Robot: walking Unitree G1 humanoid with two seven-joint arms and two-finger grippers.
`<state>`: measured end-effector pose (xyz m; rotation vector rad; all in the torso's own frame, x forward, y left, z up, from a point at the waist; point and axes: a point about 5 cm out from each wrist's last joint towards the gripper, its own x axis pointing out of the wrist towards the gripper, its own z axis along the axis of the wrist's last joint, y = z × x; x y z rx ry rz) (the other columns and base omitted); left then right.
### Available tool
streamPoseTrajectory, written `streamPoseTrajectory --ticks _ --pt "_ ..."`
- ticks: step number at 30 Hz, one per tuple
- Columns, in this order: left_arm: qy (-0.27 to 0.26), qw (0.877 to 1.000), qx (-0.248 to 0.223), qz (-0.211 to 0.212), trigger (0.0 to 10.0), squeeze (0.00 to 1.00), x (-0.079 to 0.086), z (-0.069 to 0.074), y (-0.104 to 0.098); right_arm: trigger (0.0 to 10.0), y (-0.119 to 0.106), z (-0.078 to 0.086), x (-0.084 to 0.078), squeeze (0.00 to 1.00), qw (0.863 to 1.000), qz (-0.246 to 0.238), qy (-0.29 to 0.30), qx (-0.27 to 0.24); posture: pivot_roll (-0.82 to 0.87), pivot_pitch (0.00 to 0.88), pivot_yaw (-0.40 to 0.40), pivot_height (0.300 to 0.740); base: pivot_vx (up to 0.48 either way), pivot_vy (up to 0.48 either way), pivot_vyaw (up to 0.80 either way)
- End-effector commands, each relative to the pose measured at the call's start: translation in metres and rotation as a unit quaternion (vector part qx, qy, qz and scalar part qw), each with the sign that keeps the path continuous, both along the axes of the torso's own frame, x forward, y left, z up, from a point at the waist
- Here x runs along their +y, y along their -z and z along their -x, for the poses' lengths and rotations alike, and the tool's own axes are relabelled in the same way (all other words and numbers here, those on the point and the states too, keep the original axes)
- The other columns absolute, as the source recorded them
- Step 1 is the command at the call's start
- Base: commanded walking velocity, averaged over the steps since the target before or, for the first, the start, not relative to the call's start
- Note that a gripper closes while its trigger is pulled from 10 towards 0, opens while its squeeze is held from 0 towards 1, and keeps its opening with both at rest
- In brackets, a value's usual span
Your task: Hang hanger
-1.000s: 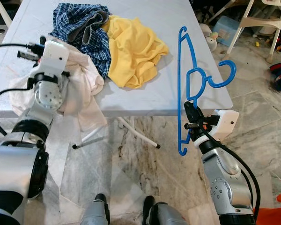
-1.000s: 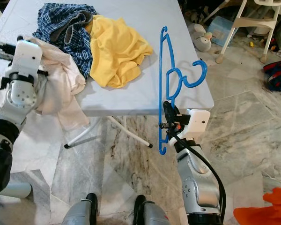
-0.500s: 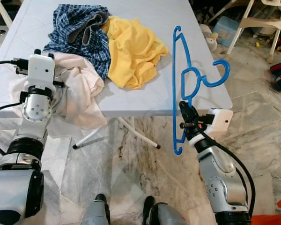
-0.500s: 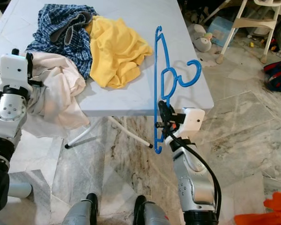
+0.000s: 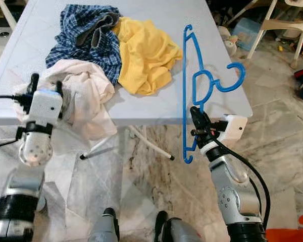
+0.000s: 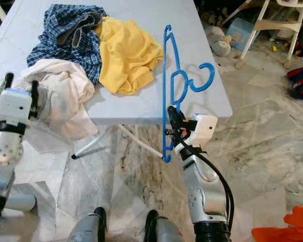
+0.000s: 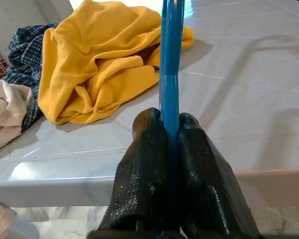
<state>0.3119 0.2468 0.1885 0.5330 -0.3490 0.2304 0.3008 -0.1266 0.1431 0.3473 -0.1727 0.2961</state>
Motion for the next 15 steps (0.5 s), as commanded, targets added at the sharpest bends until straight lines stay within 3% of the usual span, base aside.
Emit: streamPoseTrajectory --ticks 1,7,9,11,15 --pt "-0.004 1.000 -0.005 0.021 10.0 1.00 -0.004 0.010 -0.006 10.0 0.008 0.000 -0.001 0.00 1.000 0.002 0.000 0.018 0.20 0.265 -0.083 0.740 0.000 0.000 0.00" --pt "-0.003 0.997 0.023 0.068 10.0 1.00 -0.016 0.028 0.011 10.0 0.008 -0.002 0.001 0.00 1.000 0.001 -0.004 0.018 0.21 0.267 -0.086 0.740 0.000 0.000 0.00" --pt "-0.011 0.993 0.051 0.110 10.0 1.00 -0.022 0.033 0.020 10.0 0.008 -0.002 0.003 0.00 1.000 0.001 -0.007 0.018 0.21 0.269 -0.087 0.740 0.000 0.000 0.00" --pt "-0.018 0.987 0.070 0.143 10.0 1.00 -0.024 0.033 0.025 10.0 0.009 -0.002 0.002 0.00 1.000 0.006 -0.005 0.018 0.21 0.270 -0.086 0.740 0.000 0.000 0.00" --pt "-0.029 0.982 0.086 0.164 10.0 1.00 -0.024 0.035 0.029 10.0 0.010 -0.002 0.002 0.00 1.000 0.007 -0.004 0.019 0.21 0.270 -0.084 0.740 0.000 0.000 0.00"
